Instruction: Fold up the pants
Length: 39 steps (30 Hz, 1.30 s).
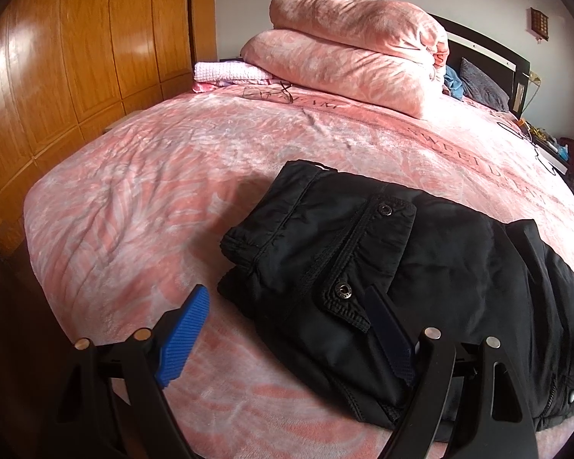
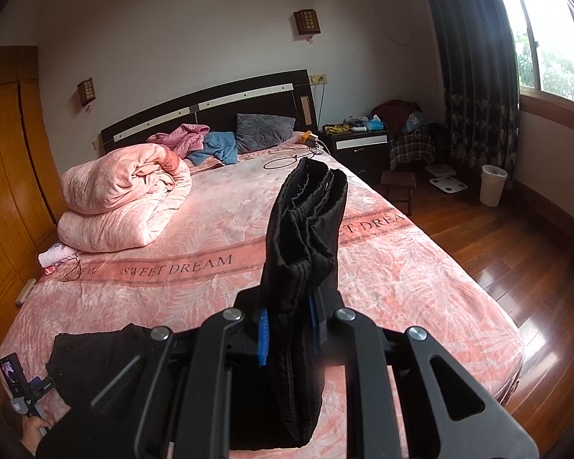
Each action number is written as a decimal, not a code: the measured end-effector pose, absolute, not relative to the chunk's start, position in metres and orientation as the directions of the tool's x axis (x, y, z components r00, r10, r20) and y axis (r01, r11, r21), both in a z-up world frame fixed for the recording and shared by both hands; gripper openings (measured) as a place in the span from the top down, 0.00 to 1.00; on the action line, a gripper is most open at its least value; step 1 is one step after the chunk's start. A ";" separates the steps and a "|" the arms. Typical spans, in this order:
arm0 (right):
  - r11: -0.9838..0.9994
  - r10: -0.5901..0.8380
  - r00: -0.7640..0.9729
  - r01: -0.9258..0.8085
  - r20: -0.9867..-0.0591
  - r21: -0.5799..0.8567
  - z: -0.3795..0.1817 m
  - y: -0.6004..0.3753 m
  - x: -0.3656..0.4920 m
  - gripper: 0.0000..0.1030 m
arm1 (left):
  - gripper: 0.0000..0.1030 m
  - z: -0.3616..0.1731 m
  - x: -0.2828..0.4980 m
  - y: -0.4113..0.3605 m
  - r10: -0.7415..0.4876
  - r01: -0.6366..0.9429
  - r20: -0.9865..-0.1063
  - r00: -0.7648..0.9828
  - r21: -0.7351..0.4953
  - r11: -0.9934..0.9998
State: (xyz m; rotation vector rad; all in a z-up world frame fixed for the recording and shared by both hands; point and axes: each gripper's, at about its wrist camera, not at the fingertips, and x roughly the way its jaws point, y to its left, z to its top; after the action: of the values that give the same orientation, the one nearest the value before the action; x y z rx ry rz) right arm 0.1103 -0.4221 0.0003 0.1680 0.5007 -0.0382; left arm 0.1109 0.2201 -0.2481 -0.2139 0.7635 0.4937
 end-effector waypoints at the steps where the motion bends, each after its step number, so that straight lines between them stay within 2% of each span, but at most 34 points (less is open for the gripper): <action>1: 0.986 0.005 0.876 0.075 -0.482 0.147 0.001 -0.420 0.111 0.86 | 0.18 -0.248 0.111 0.220 0.346 -0.498 -0.706 0.618 -0.010 0.867; 22: 1.000 0.007 0.828 -0.016 -0.561 -0.010 -0.010 -0.332 0.129 0.86 | 0.17 -0.252 0.108 0.226 0.292 -0.477 -0.716 0.634 -0.066 0.876; 39: 0.977 -0.005 0.779 -0.130 -0.628 -0.170 -0.050 -0.234 0.146 0.86 | 0.16 -0.256 0.100 0.244 0.243 -0.488 -0.729 0.640 -0.141 0.861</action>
State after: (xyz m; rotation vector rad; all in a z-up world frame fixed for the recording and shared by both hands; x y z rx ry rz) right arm 0.1465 -0.2345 -0.0502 -0.2096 0.6763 0.0681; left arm 0.1005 0.2441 -0.2564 -0.3426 0.7709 0.4262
